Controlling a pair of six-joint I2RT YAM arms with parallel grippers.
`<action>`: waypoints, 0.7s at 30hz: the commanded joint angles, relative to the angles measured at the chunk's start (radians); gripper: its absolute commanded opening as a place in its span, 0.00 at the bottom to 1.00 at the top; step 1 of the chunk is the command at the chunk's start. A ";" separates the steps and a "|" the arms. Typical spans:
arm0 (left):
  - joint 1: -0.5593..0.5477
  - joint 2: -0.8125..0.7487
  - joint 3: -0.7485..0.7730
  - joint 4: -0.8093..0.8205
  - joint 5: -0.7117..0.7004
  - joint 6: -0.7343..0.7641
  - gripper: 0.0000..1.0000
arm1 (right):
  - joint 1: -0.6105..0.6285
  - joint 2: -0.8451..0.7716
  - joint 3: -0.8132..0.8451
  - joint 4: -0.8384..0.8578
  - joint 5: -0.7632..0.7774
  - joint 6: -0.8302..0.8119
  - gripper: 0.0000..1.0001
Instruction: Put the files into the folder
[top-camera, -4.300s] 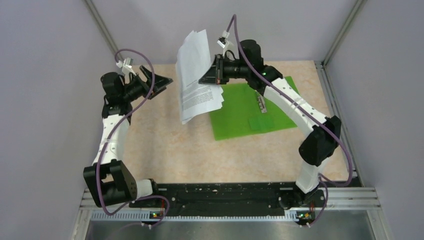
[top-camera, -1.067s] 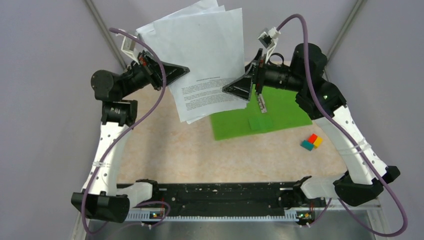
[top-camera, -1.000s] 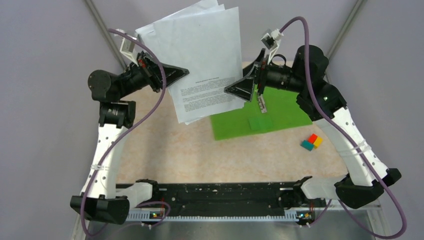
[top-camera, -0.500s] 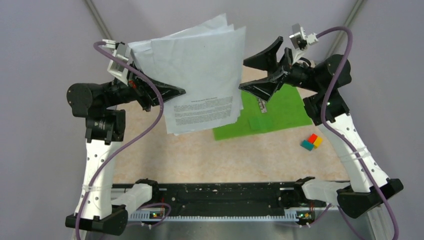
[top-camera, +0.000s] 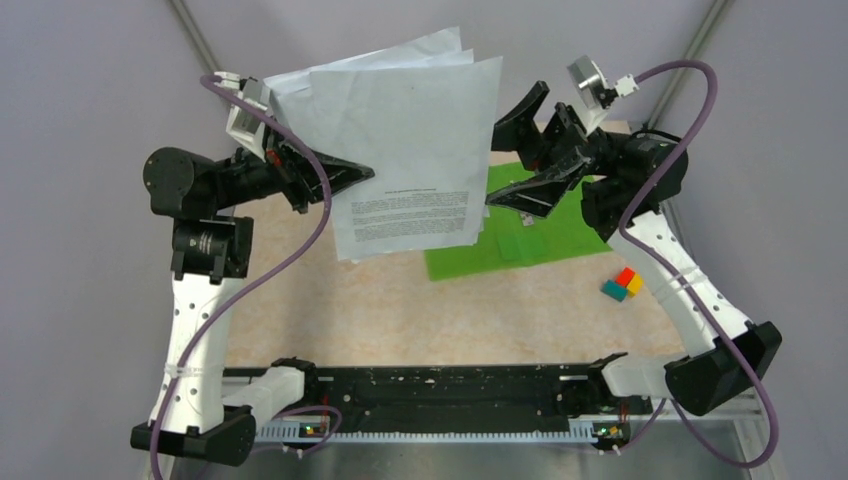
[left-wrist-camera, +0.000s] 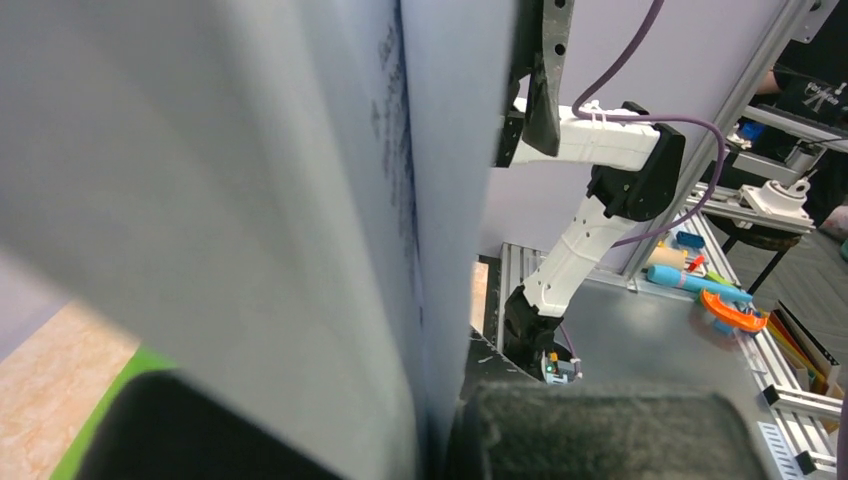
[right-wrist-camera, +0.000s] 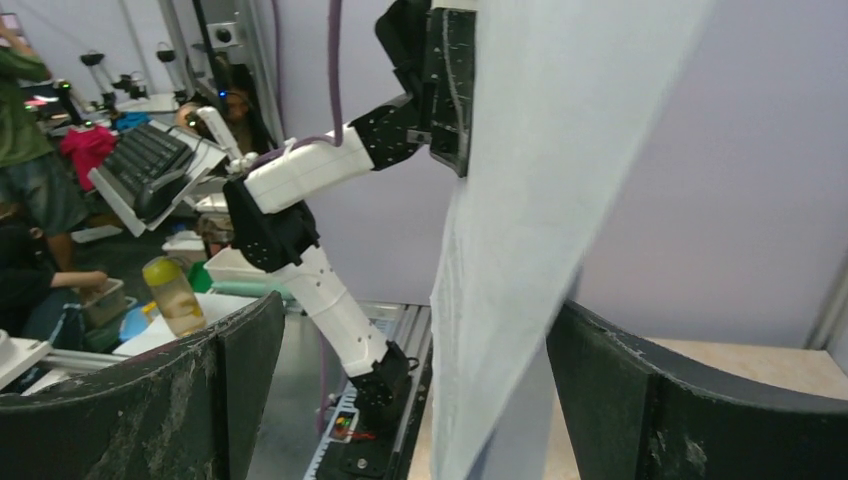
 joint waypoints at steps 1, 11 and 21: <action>-0.004 0.012 -0.002 0.055 -0.020 -0.007 0.00 | 0.033 0.049 0.008 0.208 -0.035 0.139 0.98; -0.004 -0.005 0.004 -0.019 0.003 0.068 0.00 | 0.052 0.081 0.078 -0.149 0.073 -0.131 0.97; -0.006 -0.020 -0.004 0.008 0.034 0.051 0.00 | 0.092 0.065 0.089 -0.418 0.137 -0.366 0.97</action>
